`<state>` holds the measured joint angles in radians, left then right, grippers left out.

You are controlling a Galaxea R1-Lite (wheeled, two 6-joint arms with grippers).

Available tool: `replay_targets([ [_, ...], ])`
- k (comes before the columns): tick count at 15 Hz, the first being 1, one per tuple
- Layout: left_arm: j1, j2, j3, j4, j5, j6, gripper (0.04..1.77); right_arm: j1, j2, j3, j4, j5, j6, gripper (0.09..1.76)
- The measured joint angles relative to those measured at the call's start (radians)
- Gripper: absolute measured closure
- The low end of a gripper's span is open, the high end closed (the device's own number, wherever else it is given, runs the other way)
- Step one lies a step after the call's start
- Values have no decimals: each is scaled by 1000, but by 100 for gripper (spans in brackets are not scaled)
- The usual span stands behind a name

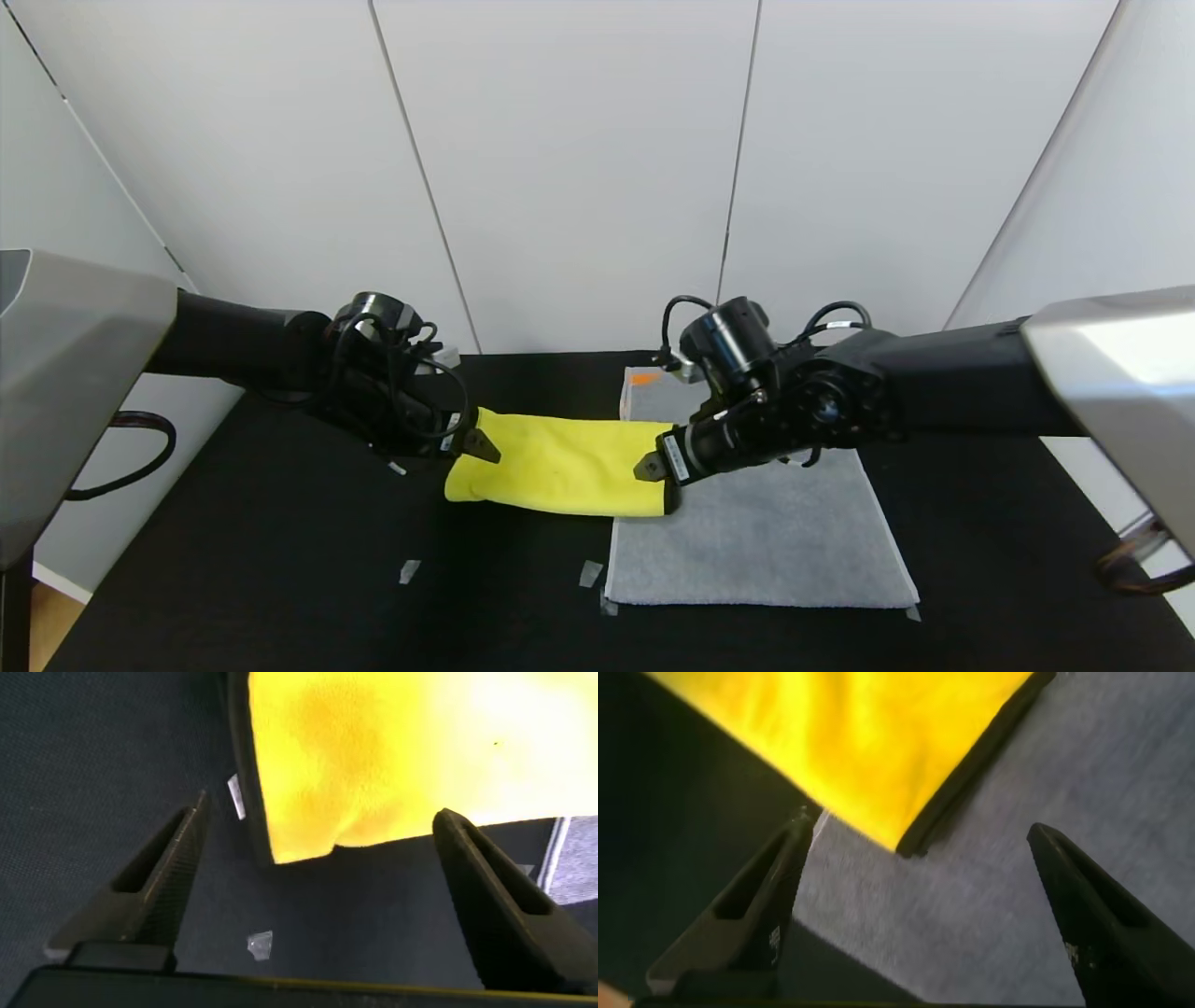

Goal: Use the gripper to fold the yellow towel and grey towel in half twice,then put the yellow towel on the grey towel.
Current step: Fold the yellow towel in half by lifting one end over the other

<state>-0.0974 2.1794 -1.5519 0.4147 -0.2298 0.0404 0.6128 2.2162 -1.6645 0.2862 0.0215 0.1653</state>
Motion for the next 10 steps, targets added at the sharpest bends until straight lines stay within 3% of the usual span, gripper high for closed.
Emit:
replay_targets([
  [2, 1, 4, -11, 5, 0, 1, 13, -46, -80, 75, 4, 101, -21, 17],
  [10, 2, 17, -33, 14, 0, 3, 11, -142, -204, 150, 1, 212, -41, 15],
])
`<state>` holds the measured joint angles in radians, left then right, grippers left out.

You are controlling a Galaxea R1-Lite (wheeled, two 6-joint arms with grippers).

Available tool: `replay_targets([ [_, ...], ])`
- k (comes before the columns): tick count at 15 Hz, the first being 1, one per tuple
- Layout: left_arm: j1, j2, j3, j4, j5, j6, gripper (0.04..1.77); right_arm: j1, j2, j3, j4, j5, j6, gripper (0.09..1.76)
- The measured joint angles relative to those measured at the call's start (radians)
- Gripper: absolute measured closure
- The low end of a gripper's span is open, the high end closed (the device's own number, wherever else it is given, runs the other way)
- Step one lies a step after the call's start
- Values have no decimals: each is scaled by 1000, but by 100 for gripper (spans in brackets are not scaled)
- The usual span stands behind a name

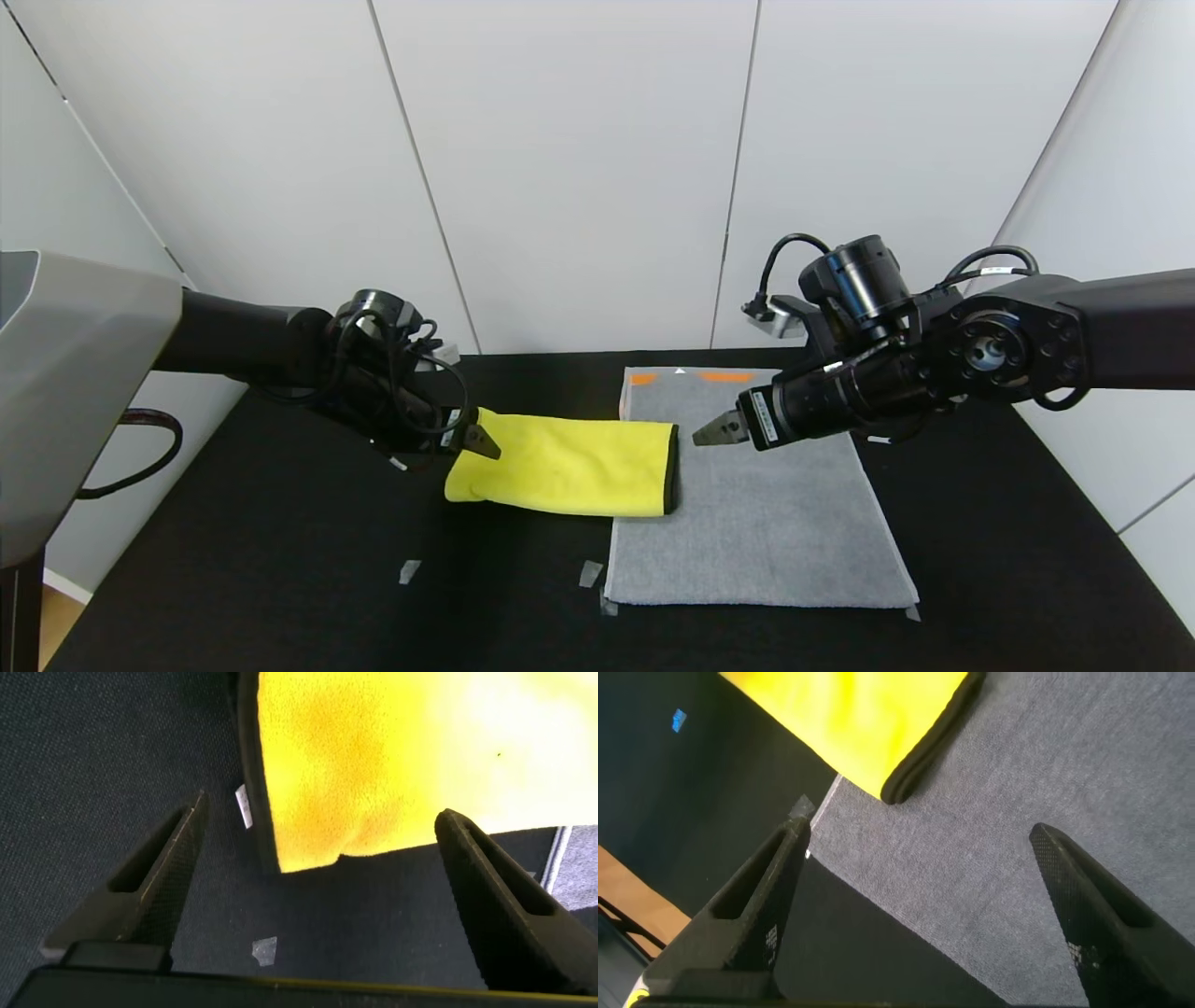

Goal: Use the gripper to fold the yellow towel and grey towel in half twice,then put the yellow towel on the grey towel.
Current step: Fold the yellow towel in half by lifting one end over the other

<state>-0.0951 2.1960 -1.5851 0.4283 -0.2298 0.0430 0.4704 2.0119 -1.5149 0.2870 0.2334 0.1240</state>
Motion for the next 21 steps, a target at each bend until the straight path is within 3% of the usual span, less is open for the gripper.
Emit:
replay_targets([
  [6, 0, 9, -13, 29, 1, -4, 10, -12, -8, 1, -3, 9, -1, 15],
  [11, -3, 114, -147, 105, 11, -15, 10, -49, 9, 6, -7, 10, -3, 15],
  [20, -3, 149, -161, 105, 12, -16, 9, -52, 16, 5, -6, 10, -3, 15],
  [21, -4, 150, -164, 106, 11, -27, 17, -51, 18, 5, -6, 9, -3, 15],
])
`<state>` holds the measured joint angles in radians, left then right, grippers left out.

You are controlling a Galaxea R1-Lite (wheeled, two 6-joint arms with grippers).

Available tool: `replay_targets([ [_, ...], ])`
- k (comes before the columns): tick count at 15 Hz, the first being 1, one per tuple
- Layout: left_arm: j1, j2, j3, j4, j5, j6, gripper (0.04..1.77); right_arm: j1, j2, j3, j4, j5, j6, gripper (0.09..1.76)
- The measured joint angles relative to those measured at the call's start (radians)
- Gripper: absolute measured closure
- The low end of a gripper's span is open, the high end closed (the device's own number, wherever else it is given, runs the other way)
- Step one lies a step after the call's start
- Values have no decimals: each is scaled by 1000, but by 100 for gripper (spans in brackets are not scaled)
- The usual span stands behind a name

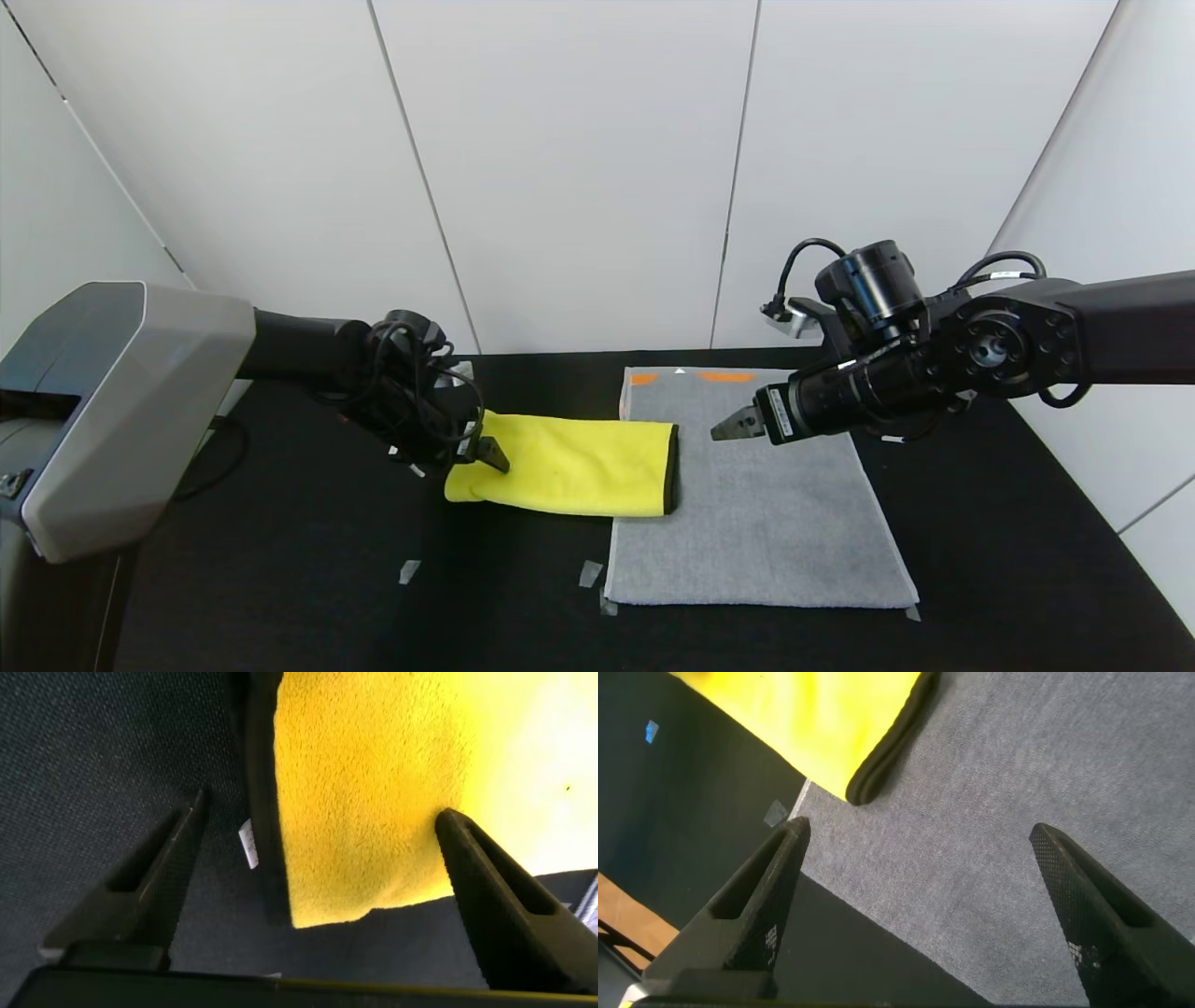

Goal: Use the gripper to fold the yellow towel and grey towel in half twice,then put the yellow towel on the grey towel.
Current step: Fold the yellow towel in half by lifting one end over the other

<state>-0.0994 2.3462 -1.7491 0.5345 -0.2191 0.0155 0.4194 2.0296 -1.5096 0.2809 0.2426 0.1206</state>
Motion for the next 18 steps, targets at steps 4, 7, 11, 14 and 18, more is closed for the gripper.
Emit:
replay_targets([
  [4, -9, 2, -10, -1, -3, -12, 79, 4, 5, 3, 1, 0, 0, 15],
  [7, -9, 3, -12, -2, -4, -12, 115, 8, 10, 3, 1, 0, 0, 15],
  [11, -10, 5, -12, -1, -5, -12, 170, 11, 13, 3, 1, 0, 1, 15],
  [14, -9, 2, -13, -1, -4, -6, 170, 11, 13, 4, 1, 1, 0, 14],
  [18, -9, 0, -13, -1, -3, -6, 170, 11, 14, 5, 1, 1, 1, 14],
])
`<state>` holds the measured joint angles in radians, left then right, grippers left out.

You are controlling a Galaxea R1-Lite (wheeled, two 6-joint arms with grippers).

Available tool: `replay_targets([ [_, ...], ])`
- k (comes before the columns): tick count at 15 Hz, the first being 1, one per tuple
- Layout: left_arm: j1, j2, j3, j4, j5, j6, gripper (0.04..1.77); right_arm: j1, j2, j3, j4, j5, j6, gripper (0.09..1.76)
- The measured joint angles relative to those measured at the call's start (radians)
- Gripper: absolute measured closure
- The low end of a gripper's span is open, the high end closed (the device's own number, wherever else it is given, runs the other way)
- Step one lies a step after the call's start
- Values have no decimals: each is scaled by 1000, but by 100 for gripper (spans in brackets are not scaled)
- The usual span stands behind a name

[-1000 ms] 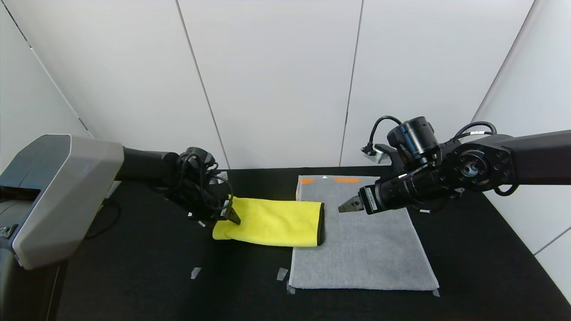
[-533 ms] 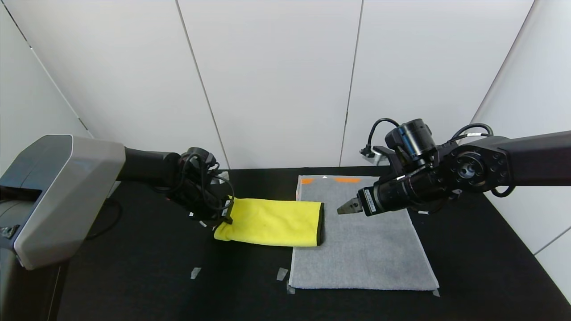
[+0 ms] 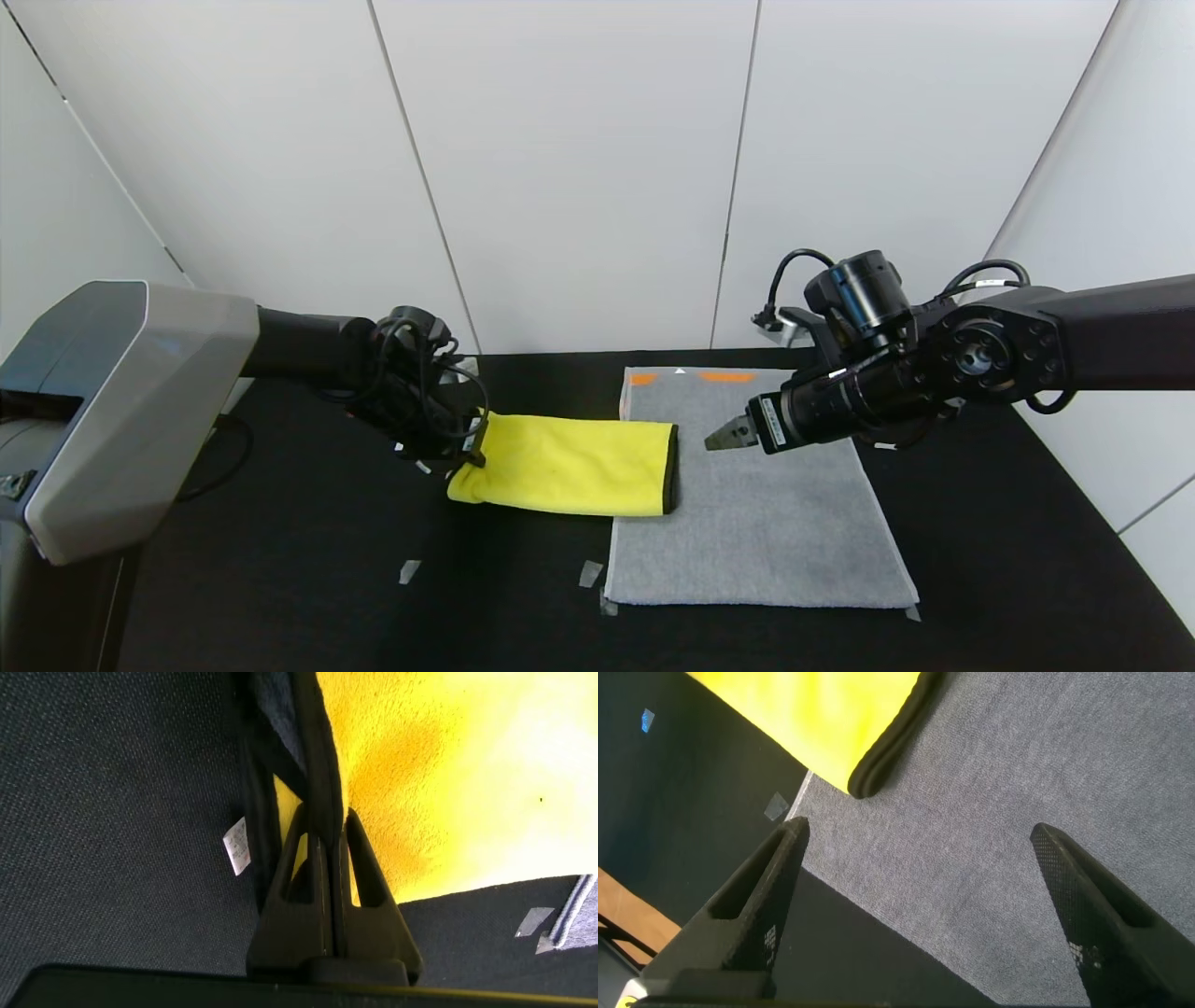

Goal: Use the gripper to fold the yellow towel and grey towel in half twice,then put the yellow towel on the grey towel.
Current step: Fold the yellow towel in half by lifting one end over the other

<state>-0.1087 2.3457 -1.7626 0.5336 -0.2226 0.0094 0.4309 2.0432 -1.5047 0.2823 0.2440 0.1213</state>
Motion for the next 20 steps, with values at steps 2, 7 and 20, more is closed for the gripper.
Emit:
replay_targets([
  [2, 1, -3, 0, 1, 23, 15, 170, 0, 0, 0, 0, -1, 0, 14],
  [7, 33, -53, 2, 5, 188, 131, 170, 4, 1, 4, 0, -1, 0, 14],
  [20, 129, -89, -28, 26, 311, 231, 170, 7, 1, 8, 0, -2, -1, 14],
])
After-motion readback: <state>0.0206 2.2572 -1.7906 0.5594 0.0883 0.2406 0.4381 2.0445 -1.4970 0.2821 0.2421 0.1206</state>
